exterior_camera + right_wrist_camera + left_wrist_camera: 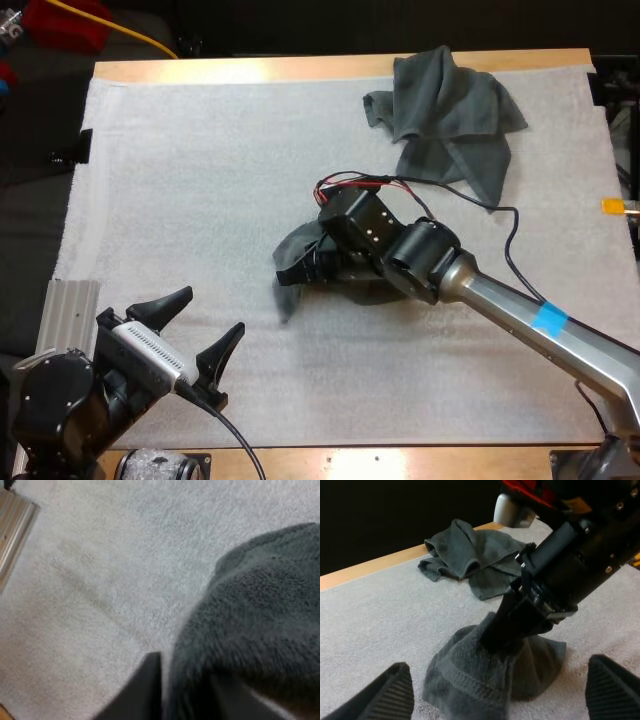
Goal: Pick towel from pile, fold and stack
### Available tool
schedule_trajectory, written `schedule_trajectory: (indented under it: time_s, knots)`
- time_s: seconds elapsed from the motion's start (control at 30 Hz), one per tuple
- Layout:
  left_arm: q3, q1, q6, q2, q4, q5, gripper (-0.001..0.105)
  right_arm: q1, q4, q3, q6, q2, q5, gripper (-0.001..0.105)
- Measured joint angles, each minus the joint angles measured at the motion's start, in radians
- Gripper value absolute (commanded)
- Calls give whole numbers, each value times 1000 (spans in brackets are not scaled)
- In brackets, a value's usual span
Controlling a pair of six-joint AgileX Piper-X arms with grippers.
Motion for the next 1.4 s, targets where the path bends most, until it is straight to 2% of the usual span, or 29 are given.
schedule_trajectory:
  time_s: [0.07,0.13,0.17,0.37,0.53,0.67,0.97,1.2,1.4]
  knots:
    - [0,0,0,0,0,0,69,0,-5,-2,0,-2,0,73]
    - [0,0,0,0,0,0,69,0,-6,-4,-23,-6,-4,85]
    - [0,0,0,0,0,0,69,0,-6,-5,-43,-10,-11,86]
    - [0,0,0,0,0,0,69,0,33,-6,-92,-86,28,86]
    - [0,0,0,0,0,0,69,0,147,-8,-158,-154,100,79]
    - [0,0,0,0,5,0,69,0,230,-8,-190,-185,148,78]
    - [0,0,0,0,134,1,69,-14,309,-8,-194,-188,212,78]
    - [0,0,0,0,156,1,69,-155,356,-8,-194,-188,212,78]
    - [0,0,0,0,156,1,69,-290,362,27,-194,-188,136,78]
